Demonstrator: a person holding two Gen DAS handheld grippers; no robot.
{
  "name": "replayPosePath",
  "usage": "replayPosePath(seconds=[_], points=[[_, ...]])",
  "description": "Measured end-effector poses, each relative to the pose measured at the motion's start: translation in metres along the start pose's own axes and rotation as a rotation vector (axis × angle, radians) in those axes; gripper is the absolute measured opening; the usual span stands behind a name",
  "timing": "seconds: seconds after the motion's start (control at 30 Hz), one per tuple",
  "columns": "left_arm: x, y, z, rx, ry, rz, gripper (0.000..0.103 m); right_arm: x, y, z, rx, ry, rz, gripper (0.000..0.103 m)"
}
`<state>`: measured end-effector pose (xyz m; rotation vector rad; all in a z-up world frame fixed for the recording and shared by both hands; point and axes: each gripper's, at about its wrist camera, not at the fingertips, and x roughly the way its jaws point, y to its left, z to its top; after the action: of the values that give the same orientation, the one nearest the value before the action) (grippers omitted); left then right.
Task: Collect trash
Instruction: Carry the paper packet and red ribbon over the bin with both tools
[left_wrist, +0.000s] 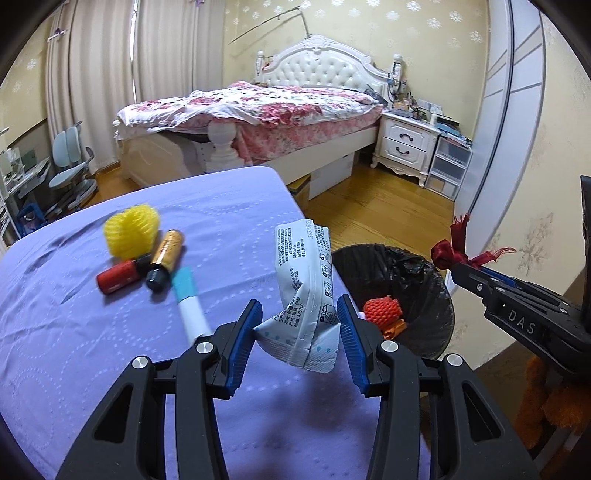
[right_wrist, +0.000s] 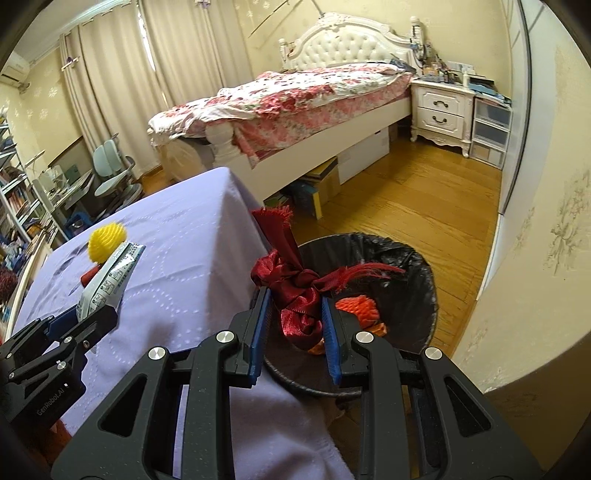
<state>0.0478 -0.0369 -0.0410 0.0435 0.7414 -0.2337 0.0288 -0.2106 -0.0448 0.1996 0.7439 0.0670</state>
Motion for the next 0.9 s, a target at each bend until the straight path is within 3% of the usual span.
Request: replayPosePath(seconds=[0.4,0.9], points=[[0.029,-0.036,0.017,0.054,0.006,-0.032,0.045,0.008,-0.038,0.008,0.047,-0.003,-0.053,0.026],[0.066,-0.056,0.022,0.072,0.057,-0.011,0.045,0.033,-0.052,0.015,0.059,0.021,-0.082,0.026]])
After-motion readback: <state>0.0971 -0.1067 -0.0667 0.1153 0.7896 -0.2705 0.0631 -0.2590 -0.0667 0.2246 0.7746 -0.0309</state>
